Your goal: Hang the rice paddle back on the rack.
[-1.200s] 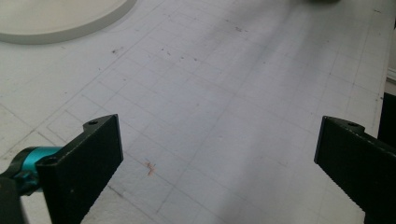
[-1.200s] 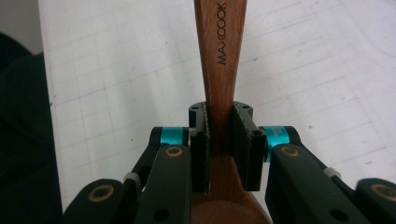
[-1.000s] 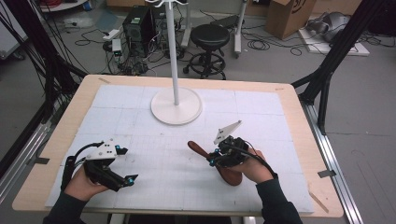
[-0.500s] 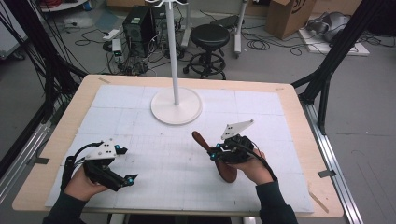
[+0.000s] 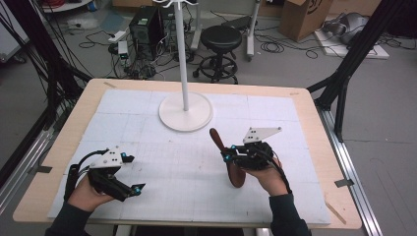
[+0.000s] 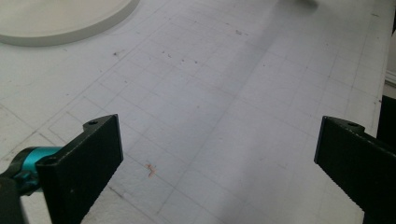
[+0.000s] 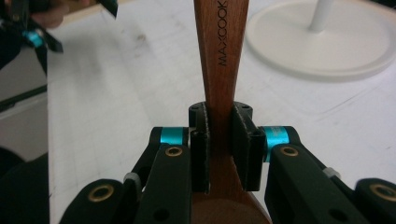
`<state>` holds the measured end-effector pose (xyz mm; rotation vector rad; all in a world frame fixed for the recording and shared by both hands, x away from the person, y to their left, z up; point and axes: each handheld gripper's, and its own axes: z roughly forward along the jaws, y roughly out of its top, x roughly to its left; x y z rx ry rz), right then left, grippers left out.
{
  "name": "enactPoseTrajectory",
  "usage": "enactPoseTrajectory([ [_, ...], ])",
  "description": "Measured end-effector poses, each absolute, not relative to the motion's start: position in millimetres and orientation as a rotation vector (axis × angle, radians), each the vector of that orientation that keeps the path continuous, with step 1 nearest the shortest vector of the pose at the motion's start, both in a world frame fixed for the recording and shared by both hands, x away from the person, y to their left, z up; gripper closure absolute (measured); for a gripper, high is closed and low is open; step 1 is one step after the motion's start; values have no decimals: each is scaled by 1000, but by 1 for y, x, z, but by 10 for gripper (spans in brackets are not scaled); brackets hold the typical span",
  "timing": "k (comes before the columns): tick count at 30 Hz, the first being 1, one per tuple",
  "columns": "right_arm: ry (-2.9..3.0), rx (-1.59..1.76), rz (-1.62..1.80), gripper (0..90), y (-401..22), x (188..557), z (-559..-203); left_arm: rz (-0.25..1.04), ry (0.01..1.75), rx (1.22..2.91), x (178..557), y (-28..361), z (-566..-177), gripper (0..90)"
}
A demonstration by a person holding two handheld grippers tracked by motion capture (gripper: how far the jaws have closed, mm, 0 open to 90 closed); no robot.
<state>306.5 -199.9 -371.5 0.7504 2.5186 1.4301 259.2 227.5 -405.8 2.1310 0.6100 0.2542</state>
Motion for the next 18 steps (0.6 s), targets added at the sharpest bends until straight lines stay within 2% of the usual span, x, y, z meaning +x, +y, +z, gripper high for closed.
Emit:
enactPoseTrajectory([
  [18, 2220, 803, 1650, 788, -207, 307, -354, 253, 610, 2126, 259, 228, -405, 17],
])
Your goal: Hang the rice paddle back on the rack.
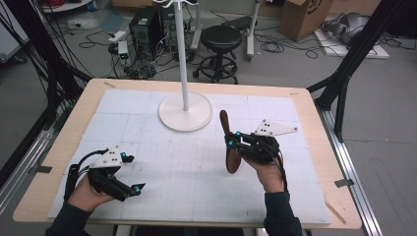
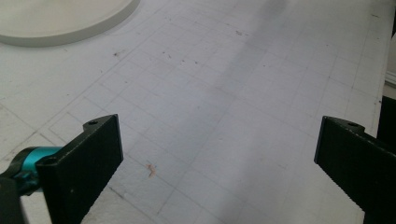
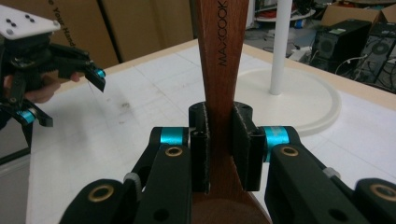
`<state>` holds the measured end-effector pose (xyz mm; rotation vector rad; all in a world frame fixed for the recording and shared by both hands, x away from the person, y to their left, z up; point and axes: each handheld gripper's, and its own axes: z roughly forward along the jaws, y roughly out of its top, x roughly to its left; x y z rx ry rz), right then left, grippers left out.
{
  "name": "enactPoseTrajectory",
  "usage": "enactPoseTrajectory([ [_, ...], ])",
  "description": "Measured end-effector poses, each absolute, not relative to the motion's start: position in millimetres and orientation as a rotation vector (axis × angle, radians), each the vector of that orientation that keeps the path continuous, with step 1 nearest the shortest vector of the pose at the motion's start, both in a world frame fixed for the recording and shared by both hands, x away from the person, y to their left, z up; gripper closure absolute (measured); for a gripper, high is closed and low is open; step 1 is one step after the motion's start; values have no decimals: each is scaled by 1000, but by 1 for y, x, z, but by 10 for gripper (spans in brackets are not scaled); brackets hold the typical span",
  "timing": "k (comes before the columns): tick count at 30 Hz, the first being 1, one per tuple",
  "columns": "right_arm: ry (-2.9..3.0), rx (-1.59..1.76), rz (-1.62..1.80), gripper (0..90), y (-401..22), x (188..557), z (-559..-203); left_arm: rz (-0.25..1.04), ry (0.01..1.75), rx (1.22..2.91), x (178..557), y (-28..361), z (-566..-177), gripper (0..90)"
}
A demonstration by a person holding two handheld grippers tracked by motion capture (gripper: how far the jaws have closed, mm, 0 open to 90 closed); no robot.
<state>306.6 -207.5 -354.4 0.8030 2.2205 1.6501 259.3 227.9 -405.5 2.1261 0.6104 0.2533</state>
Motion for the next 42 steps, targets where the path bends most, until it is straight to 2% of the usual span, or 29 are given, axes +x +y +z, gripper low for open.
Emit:
enactPoseTrajectory([
  [22, 1935, 740, 1820, 787, -198, 315, -325, 257, 608, 2116, 260, 229, -405, 17],
  [42, 1854, 716, 1852, 787, -181, 338, -293, 249, 611, 2095, 261, 230, -404, 17],
])
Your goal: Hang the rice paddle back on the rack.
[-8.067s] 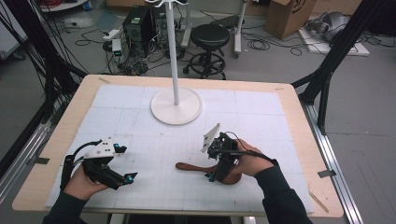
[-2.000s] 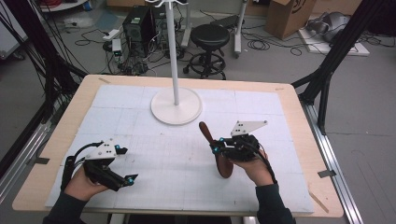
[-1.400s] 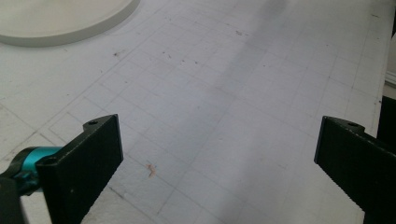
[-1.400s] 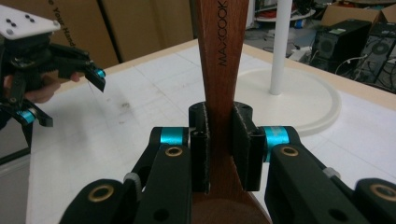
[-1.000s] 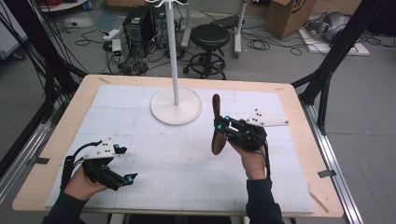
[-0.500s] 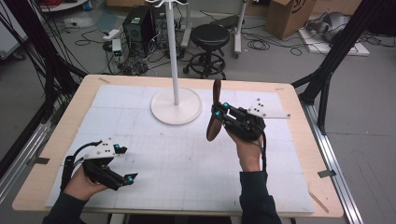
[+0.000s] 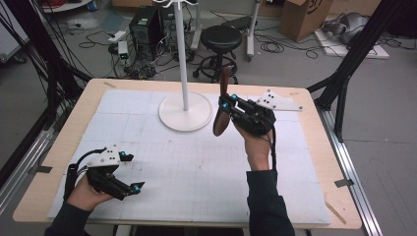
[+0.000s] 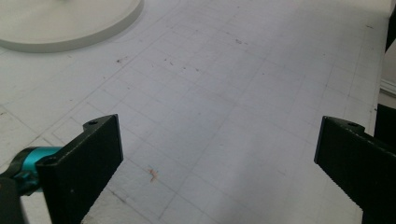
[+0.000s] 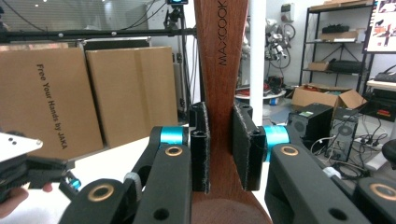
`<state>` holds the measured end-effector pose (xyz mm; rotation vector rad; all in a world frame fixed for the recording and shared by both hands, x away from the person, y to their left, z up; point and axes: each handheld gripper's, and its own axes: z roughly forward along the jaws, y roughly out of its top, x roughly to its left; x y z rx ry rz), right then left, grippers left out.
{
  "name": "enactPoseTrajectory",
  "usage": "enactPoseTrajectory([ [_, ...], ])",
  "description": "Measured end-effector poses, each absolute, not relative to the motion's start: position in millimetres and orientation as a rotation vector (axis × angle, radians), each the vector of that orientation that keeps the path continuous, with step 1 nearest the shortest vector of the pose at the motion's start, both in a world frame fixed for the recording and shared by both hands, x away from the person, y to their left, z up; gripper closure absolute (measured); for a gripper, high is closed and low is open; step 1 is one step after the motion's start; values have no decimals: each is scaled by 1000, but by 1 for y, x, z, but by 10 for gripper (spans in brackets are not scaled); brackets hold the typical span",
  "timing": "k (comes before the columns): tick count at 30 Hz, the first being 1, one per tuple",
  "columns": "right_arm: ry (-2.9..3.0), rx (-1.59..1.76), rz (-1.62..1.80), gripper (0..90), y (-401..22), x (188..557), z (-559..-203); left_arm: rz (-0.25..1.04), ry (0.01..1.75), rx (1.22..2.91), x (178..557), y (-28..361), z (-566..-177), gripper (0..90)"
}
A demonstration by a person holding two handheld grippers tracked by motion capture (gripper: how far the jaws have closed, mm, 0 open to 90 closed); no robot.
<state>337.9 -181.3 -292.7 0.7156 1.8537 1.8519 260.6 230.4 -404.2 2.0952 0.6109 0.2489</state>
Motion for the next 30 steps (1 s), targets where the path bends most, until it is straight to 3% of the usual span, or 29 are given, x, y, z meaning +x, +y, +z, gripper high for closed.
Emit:
enactPoseTrajectory([
  [30, 1803, 700, 1799, 787, -146, 370, -252, 231, 605, 2080, 260, 232, -403, 17],
])
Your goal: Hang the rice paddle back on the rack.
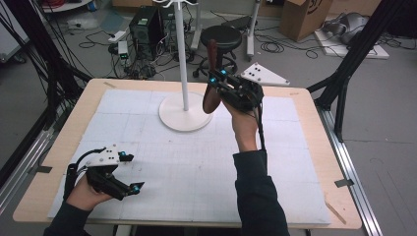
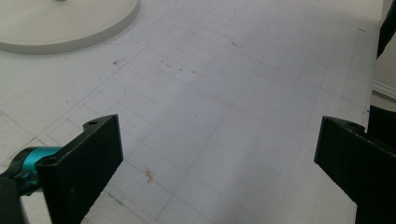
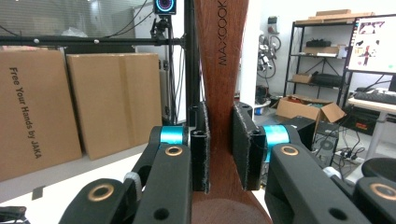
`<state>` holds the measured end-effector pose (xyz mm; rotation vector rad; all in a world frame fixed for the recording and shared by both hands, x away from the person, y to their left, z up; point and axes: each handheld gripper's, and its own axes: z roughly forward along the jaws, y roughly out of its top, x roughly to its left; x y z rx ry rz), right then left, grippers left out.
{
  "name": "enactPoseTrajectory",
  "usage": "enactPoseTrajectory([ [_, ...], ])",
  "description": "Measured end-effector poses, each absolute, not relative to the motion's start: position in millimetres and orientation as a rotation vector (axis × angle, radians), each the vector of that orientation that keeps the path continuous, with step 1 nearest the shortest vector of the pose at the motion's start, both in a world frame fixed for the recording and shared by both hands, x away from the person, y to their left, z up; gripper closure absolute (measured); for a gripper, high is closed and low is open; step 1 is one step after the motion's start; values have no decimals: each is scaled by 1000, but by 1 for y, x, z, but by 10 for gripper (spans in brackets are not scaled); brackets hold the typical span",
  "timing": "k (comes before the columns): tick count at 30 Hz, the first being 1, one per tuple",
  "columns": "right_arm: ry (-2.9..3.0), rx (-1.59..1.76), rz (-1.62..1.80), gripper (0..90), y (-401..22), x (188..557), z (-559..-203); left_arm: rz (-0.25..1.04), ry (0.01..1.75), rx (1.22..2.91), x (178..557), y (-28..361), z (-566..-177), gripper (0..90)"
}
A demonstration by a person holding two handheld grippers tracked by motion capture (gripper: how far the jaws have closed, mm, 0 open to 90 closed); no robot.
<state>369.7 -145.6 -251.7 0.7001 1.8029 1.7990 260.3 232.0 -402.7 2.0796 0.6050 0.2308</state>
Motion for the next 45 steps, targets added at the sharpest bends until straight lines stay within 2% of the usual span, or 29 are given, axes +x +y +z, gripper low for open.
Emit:
enactPoseTrajectory([
  [29, 1773, 716, 1744, 787, -94, 408, -209, 210, 582, 2064, 259, 232, -401, 17],
  [45, 1780, 741, 1680, 788, -72, 420, -200, 207, 573, 2057, 258, 232, -400, 17],
])
